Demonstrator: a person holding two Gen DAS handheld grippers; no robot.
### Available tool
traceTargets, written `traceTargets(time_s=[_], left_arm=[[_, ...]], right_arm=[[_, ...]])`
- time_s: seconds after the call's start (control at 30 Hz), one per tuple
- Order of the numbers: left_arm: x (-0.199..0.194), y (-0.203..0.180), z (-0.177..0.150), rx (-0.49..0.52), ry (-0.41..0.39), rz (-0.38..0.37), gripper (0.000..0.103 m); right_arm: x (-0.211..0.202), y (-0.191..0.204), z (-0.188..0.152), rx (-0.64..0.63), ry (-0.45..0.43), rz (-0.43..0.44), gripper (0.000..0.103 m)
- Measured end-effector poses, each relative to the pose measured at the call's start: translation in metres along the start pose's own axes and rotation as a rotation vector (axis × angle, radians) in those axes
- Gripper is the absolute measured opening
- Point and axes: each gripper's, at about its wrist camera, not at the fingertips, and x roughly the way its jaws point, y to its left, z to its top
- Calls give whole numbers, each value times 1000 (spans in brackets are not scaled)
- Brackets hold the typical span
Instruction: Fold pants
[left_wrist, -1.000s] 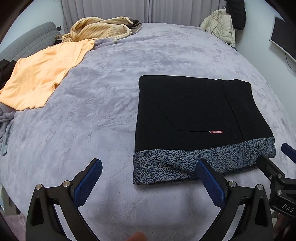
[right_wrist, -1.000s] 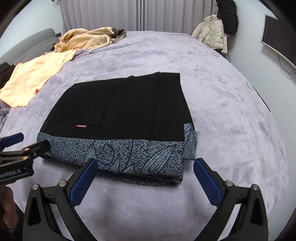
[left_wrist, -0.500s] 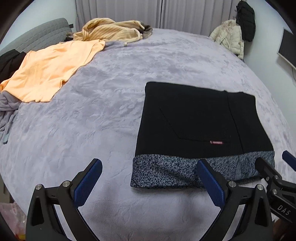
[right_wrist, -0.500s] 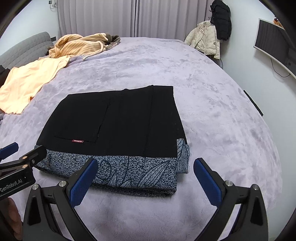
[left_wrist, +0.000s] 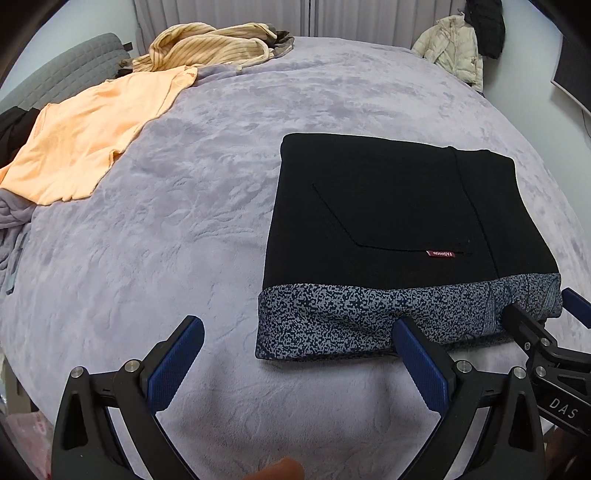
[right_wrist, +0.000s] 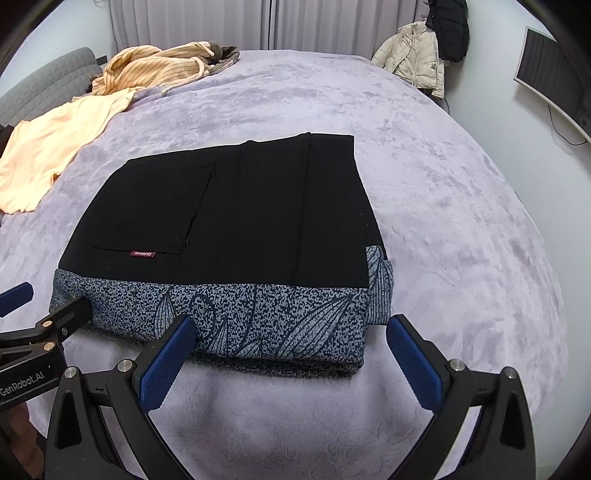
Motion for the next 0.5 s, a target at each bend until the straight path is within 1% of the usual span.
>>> traceTargets(time_s=[0.23, 0.5], left_arm=[[2, 0, 0, -2, 9, 1, 103], [4, 2, -1, -4, 15, -3, 103]], right_arm=[[2, 0, 1, 6, 17, 11, 103], [4, 5, 2, -19, 31, 0, 103]])
